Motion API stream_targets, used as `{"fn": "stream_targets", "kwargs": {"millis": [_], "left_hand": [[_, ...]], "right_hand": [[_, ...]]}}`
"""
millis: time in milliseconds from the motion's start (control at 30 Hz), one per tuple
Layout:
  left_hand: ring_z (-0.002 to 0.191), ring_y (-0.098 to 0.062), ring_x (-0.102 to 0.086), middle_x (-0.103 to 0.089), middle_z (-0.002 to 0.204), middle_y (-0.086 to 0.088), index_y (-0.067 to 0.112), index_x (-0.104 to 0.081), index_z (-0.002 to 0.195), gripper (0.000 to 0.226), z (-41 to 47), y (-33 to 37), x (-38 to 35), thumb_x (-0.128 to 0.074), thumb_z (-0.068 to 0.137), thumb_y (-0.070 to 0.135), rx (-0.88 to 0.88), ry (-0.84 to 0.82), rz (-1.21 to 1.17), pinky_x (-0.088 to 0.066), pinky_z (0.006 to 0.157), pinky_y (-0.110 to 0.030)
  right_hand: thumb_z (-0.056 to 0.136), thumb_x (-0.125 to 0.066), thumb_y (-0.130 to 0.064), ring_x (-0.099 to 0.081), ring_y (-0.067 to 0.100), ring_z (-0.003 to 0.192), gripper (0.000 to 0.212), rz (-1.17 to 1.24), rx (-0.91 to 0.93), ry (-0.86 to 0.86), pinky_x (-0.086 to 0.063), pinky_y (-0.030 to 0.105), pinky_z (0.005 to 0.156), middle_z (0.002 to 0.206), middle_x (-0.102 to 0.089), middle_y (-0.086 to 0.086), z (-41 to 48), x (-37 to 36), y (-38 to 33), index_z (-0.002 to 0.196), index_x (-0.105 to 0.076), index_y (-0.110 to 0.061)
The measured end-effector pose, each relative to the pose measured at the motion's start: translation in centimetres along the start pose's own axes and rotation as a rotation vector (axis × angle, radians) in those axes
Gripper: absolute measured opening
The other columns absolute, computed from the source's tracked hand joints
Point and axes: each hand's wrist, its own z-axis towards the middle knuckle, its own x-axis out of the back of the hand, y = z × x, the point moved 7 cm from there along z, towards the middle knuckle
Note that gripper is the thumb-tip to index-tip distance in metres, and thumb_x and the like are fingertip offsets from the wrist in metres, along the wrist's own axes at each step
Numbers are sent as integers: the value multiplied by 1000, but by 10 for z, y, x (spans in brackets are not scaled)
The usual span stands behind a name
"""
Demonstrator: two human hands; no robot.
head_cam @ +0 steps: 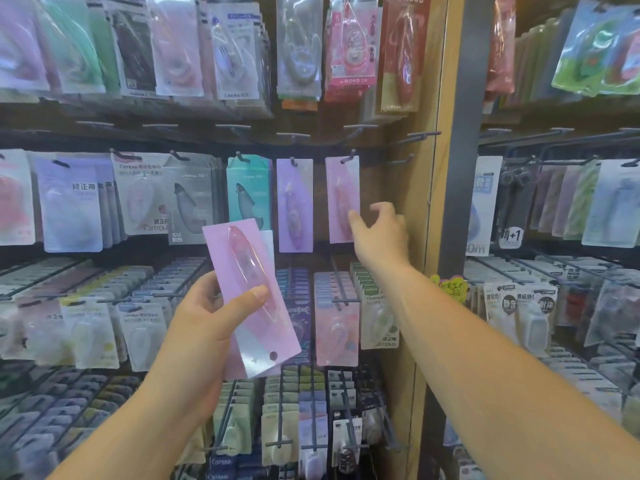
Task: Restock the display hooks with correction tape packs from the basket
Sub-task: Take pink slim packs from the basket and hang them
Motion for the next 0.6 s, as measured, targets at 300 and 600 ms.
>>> {"fn": "stream_targets", "kwargs": {"millis": [300,600], "left_hand": [[93,-29,-79,-81,104,-5,39,-70,114,60,-18,2,-43,-90,58,35,-5,-211,256,-60,82,-53],[93,-21,-79,-80,107,1,33,-65,119,54,-40,5,-80,-93,73,36,-14,-276,303,-59,72,-39]], "right_hand": [[82,-84,-41,-73,13,92,80,239,202,-738,-59,27,65,111,-69,2,-134,28,-51,147,-37,-42],[76,-91,-17,-76,36,83,56,353,166,-633,-65,49,74,113,-66,12,-134,79,-35,119,-55,-27]]}}
